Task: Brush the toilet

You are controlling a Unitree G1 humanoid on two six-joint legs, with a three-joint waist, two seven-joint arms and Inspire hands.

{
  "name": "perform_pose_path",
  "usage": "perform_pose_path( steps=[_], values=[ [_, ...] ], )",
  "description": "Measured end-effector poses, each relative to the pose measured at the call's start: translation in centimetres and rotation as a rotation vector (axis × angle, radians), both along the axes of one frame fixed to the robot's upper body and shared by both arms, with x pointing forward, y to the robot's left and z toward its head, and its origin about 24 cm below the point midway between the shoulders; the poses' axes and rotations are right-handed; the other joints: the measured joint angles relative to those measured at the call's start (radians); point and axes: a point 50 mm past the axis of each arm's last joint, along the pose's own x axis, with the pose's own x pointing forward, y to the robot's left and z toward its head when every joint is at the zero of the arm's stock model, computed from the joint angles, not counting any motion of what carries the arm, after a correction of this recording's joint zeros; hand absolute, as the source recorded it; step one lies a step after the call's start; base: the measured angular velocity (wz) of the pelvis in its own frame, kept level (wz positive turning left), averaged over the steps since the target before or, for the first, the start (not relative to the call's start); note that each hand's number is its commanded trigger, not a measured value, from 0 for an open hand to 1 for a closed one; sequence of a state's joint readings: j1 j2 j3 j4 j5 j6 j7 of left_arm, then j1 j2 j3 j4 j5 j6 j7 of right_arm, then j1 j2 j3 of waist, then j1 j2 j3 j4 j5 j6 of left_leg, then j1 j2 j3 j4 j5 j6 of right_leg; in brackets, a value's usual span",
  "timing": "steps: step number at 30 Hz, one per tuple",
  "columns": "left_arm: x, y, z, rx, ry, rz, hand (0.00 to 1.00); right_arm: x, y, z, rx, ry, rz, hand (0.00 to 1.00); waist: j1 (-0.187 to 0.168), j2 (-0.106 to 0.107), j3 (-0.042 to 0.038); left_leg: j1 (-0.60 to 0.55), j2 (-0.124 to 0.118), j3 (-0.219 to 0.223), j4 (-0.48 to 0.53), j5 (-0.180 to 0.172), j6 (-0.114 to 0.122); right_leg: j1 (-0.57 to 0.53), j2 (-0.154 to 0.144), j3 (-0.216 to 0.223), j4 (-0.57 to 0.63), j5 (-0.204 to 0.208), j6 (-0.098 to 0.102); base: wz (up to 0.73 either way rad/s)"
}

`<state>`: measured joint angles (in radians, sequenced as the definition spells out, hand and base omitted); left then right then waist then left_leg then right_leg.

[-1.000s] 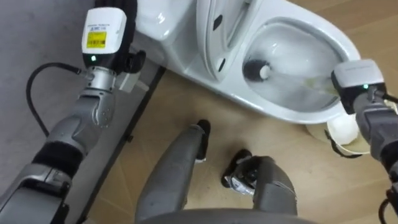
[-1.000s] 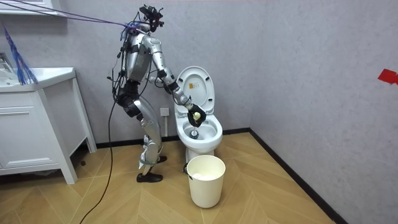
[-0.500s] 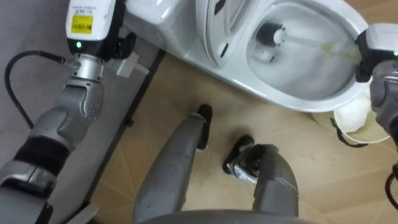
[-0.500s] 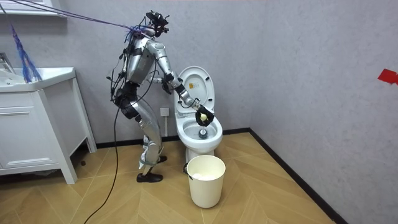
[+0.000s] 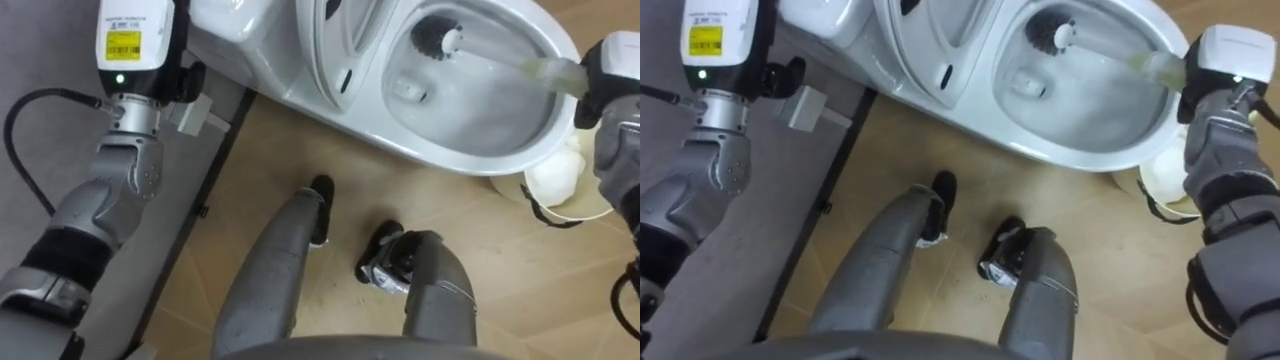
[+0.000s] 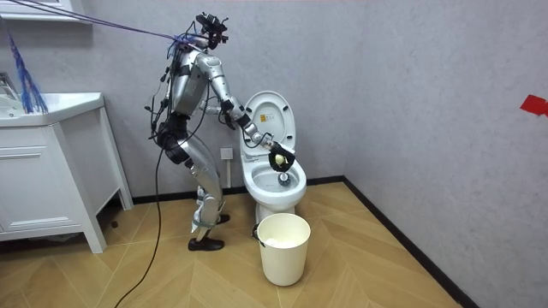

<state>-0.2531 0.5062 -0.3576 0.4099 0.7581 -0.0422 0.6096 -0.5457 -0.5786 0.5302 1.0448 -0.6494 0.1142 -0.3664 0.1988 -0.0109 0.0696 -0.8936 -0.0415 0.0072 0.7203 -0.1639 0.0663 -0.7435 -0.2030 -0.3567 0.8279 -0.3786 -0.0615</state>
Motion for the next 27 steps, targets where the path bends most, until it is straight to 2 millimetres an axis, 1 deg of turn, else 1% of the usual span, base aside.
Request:
perform_pose_path(
  steps=[1,2,4,5,6,7,9,10,11,13,14,15,17,18,20,21,22,23,24,25,26,27],
  values=[
    [-0.1,0.0,-0.4,-0.001,0.024,0.0,0.0,-0.2,0.6,-0.5,-0.041,0.032,0.037,1.0,0.003,0.012,-0.0062,0.006,0.002,-0.008,-0.001,0.0,0.0,0.013,0.007,-0.006,-0.013,0.002,0.002,0.0],
    [-0.2,0.0,-0.5,-0.002,0.03,0.0,0.0,-0.1,1.0,-0.6,-0.061,0.047,0.056,1.0,0.007,0.014,-0.0055,0.011,0.003,-0.007,-0.005,0.0,-0.001,0.018,0.009,-0.005,-0.018,0.005,0.001,-0.06],
    [-0.4,-0.5,-1.1,-0.005,0.05,-0.016,0.0,-0.4,2.3,-1.8,-0.143,0.124,0.131,1.0,0.028,0.026,-0.0066,0.026,0.01,-0.009,-0.017,0.001,-0.003,0.035,0.019,-0.007,-0.04,0.013,0.002,-0.07],
    [-0.4,-0.6,-1.2,-0.007,0.053,-0.019,0.0,-0.6,2.6,-2.0,-0.165,0.142,0.148,1.0,0.032,0.033,-0.0068,0.028,0.011,-0.011,-0.018,0.001,-0.003,0.041,0.023,-0.01,-0.047,0.014,0.002,0.0],
    [-0.6,-0.6,-1.5,-0.007,0.063,-0.024,0.0,-0.7,3.0,-2.3,-0.199,0.169,0.172,1.0,0.037,0.046,-0.0077,0.033,0.013,-0.015,-0.02,0.001,-0.003,0.051,0.026,-0.017,-0.058,0.017,0.003,0.0],
    [-1.0,-0.6,-1.8,-0.021,0.078,-0.02,0.0,-0.8,3.2,-2.2,-0.224,0.171,0.178,1.0,0.036,0.056,-0.0128,0.034,0.013,-0.016,-0.029,0.003,-0.005,0.052,0.029,-0.018,-0.068,0.021,0.004,0.0],
    [-1.3,-0.7,-2.1,-0.065,0.089,-0.02,0.0,-1.0,3.6,-2.1,-0.234,0.171,0.188,1.0,0.035,0.066,-0.0184,0.036,0.015,-0.017,-0.035,0.003,-0.006,0.055,0.032,-0.021,-0.076,0.022,0.003,0.0],
    [-1.5,-0.8,-2.2,-0.087,0.093,-0.019,0.0,-1.3,4.1,-2.3,-0.238,0.174,0.203,1.0,0.033,0.069,-0.0206,0.04,0.021,-0.017,-0.039,0.002,-0.007,0.065,0.04,-0.022,-0.092,0.026,0.001,0.0],
    [-1.6,-0.8,-2.3,-0.091,0.096,-0.016,0.0,-1.5,4.5,-2.4,-0.234,0.176,0.21,1.0,0.034,0.07,-0.0211,0.044,0.025,-0.014,-0.043,0.001,-0.009,0.071,0.046,-0.023,-0.102,0.029,0.0,-0.07],
    [-2.0,-0.4,-2.7,-0.104,0.105,0.0,0.0,-2.2,5.3,-2.7,-0.227,0.19,0.222,1.0,0.034,0.079,-0.0228,0.06,0.035,-0.019,-0.058,-0.001,-0.018,0.103,0.072,-0.033,-0.151,0.046,-0.007,-0.07],
    [-2.1,-0.3,-2.8,-0.106,0.106,0.004,0.0,-2.3,5.4,-2.8,-0.226,0.196,0.223,1.0,0.034,0.079,-0.0227,0.067,0.037,-0.019,-0.066,-0.001,-0.02,0.11,0.076,-0.033,-0.16,0.048,-0.007,-0.03],
    [-2.4,-0.2,-3.0,-0.116,0.112,0.009,0.0,-2.4,5.5,-2.9,-0.223,0.203,0.221,1.0,0.034,0.082,-0.0251,0.074,0.042,-0.019,-0.075,-0.001,-0.022,0.12,0.084,-0.034,-0.177,0.052,-0.008,-0.04],
    [-2.6,0.0,-3.1,-0.137,0.108,0.018,0.0,-2.2,5.4,-2.7,-0.208,0.201,0.209,1.0,0.041,0.082,-0.0251,0.079,0.046,-0.014,-0.084,-0.001,-0.025,0.121,0.088,-0.029,-0.187,0.054,-0.01,-0.08],
    [-2.6,0.0,-3.1,-0.164,0.105,0.018,0.0,-2.1,4.9,-2.6,-0.198,0.204,0.187,1.0,0.05,0.082,-0.0249,0.08,0.048,-0.013,-0.082,-0.003,-0.029,0.121,0.09,-0.026,-0.187,0.054,-0.011,-0.04],
    [-2.6,0.0,-3.0,-0.167,0.087,0.02,0.0,-1.9,3.7,-2.7,-0.135,0.202,0.114,1.0,0.052,0.081,-0.0241,0.078,0.045,-0.01,-0.088,-0.003,-0.029,0.114,0.085,-0.028,-0.179,0.049,-0.011,0.04],
    [-2.6,0.1,-2.9,-0.169,0.075,0.024,0.0,-1.8,2.7,-2.7,-0.065,0.191,0.055,1.0,0.053,0.077,-0.022,0.071,0.044,-0.007,-0.088,-0.003,-0.029,0.105,0.081,-0.027,-0.171,0.046,-0.012,0.07],
    [-2.7,0.2,-2.9,-0.166,0.066,0.027,0.0,-1.7,1.8,-2.6,0.027,0.172,-0.013,1.0,0.05,0.071,-0.0192,0.063,0.044,-0.005,-0.084,-0.003,-0.029,0.091,0.074,-0.026,-0.157,0.041,-0.013,0.05],
    [-2.7,0.2,-2.9,-0.168,0.063,0.029,0.0,-1.8,1.4,-2.7,0.079,0.156,-0.051,1.0,0.047,0.065,-0.0177,0.058,0.042,-0.003,-0.08,-0.002,-0.029,0.082,0.067,-0.025,-0.149,0.037,-0.013,0.06],
    [-2.7,0.3,-2.8,-0.17,0.044,0.036,0.0,-2.0,0.6,-2.7,0.184,0.113,-0.125,1.0,0.037,0.049,-0.0145,0.045,0.035,0.004,-0.077,-0.001,-0.028,0.059,0.054,-0.017,-0.125,0.027,-0.013,0.05],
    [-2.7,0.5,-2.5,-0.167,0.016,0.041,0.0,-2.0,-0.1,-2.5,0.269,0.064,-0.185,1.0,0.025,0.031,-0.0073,0.032,0.031,0.022,-0.069,0.0,-0.026,0.033,0.042,0.0,-0.095,0.017,-0.011,0.0],
    [-2.7,0.4,-2.5,-0.162,0.008,0.043,0.0,-1.9,-0.4,-2.3,0.3,0.039,-0.211,1.0,0.017,0.028,-0.0049,0.026,0.029,0.023,-0.062,0.0,-0.025,0.026,0.037,0.0,-0.085,0.015,-0.011,0.04],
    [-2.9,0.6,-2.5,-0.16,-0.007,0.055,0.0,-1.8,-1.0,-1.9,0.362,-0.012,-0.258,1.0,-0.003,0.014,-0.0035,0.017,0.022,0.026,-0.061,0.003,-0.022,0.01,0.026,0.002,-0.063,0.011,-0.011,0.07]
  ],
)
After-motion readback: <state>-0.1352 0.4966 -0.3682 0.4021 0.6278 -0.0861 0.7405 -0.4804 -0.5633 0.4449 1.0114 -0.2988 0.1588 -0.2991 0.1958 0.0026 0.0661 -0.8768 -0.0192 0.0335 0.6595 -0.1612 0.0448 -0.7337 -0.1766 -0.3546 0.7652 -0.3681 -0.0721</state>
